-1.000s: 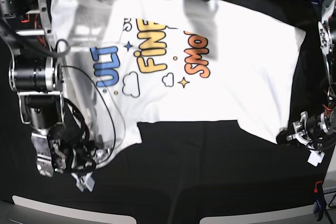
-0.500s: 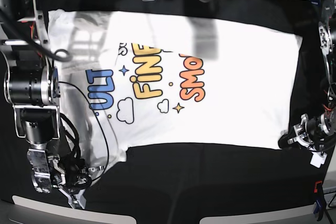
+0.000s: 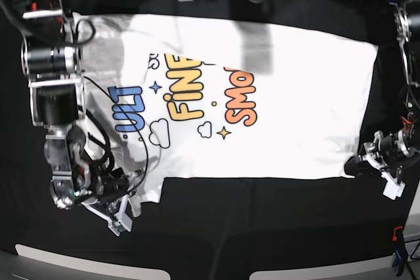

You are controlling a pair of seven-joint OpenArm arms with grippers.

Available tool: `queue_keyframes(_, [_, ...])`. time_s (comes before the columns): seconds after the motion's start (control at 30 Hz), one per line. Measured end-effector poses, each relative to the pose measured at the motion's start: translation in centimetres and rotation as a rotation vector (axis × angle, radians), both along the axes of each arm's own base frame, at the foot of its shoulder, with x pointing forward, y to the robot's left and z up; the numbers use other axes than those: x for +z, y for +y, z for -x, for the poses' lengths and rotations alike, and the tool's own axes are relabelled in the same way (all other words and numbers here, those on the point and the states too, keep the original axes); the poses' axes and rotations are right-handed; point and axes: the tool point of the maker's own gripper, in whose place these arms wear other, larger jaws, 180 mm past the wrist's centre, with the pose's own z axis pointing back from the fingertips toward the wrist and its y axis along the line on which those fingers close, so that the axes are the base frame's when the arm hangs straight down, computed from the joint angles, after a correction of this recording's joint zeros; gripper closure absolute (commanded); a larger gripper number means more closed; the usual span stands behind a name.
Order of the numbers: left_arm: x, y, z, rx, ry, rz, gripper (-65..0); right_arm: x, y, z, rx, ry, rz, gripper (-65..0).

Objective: Layout the t-shirt on the table in an organized manner, then fold the t-shirt properly
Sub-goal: 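Grasp the opposite side edge with the left gripper, holding both edges, then fold the hem half over toward the collar with both grippers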

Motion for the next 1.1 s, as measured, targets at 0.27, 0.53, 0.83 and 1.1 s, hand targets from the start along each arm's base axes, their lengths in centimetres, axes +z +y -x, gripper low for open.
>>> queue_keyframes(0.27, [-0.8,-1.0,4.9,-0.084,-0.039,-0.209,0.0,-0.1,0.2,6.6,0.012,-0.06,0.026,0.0])
queue_keyframes(0.53, [-0.9,-1.3,9.0,-0.105,-0.06,-0.398,0.0,-0.6,-1.3,14.6,-0.009,-0.077,0.039,0.0])
queue_keyframes(0.83, [-1.5,1.5,10.3,-0.057,-0.04,-0.569,0.0,-2.4,-6.2,19.0,-0.139,-0.037,0.042,0.0])
queue_keyframes(1.1, [-2.6,1.5,12.2,-0.082,0.011,-0.585,0.0,-1.8,-7.7,19.3,-0.133,-0.036,0.045,0.0])
